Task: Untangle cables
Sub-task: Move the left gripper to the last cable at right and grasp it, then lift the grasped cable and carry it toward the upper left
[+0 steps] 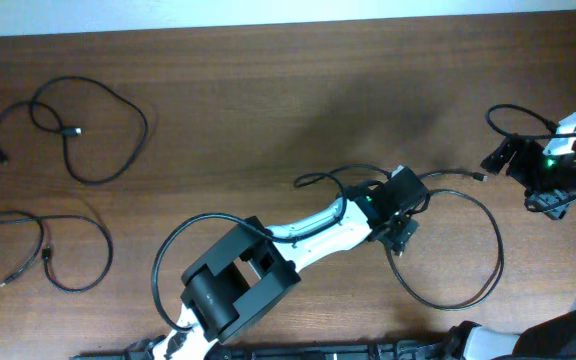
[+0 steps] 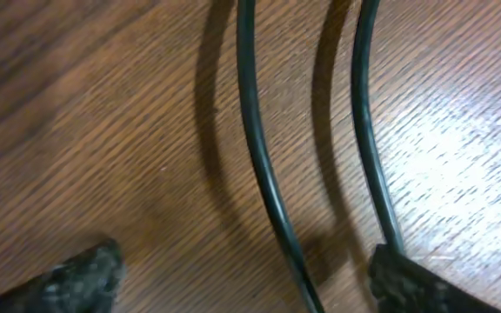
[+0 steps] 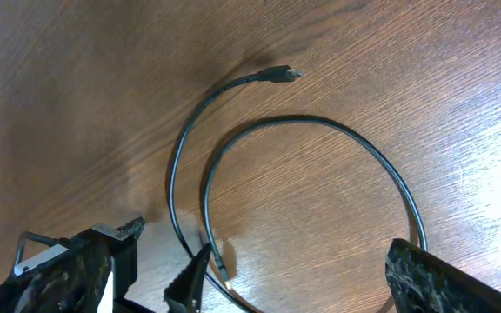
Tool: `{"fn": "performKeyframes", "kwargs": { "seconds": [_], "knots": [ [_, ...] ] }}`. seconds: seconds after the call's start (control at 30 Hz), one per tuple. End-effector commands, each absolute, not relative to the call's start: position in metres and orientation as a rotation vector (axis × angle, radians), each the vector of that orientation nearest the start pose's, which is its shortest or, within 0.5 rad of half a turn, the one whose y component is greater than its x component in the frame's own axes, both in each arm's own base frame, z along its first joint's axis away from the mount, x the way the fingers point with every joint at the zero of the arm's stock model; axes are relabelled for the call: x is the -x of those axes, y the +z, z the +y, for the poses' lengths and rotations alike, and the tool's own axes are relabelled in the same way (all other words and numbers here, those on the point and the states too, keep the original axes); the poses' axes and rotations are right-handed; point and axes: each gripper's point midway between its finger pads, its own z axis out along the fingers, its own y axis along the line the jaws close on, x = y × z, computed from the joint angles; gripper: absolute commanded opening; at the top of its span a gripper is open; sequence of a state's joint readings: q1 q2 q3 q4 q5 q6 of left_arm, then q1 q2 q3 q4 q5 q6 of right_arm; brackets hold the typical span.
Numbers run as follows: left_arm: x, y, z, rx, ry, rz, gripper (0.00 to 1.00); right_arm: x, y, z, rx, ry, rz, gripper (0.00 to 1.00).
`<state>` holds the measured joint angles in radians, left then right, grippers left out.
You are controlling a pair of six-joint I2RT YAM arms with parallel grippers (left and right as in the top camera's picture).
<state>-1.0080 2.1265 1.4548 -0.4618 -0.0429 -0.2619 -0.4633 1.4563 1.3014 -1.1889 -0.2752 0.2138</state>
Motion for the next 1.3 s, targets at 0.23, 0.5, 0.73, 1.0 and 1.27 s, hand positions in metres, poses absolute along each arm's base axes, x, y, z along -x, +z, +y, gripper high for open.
{"fn": "performKeyframes", "kwargs": {
  "seconds": [0.23,0.5,0.73,1.0,1.27],
  "knots": [
    [-0.261,0.011,-0.42,-1.014,-0.346,2.561,0.84,-0.286,0.164,-0.09,-0.915,0.356,2.712,0.99],
    [-0.254,0.029,-0.43,-1.014,-0.386,2.525,0.98,-0.286,0.164,-0.09,-0.915,0.356,2.712,0.99],
    [-0.264,0.038,-0.428,-0.902,-0.369,2.535,0.92,-0.286,0.164,-0.09,-0.915,0.356,2.712,0.99],
    [-0.262,0.064,-0.448,-0.855,-0.475,2.494,0.95,-0.286,0.164,-0.09,-0.915,0.356,2.712,0.99],
    [-0.266,0.027,-0.465,-0.798,-0.356,2.425,0.99,-0.286,0.164,-0.09,-0.915,0.356,2.712,0.99]
  ]
}}
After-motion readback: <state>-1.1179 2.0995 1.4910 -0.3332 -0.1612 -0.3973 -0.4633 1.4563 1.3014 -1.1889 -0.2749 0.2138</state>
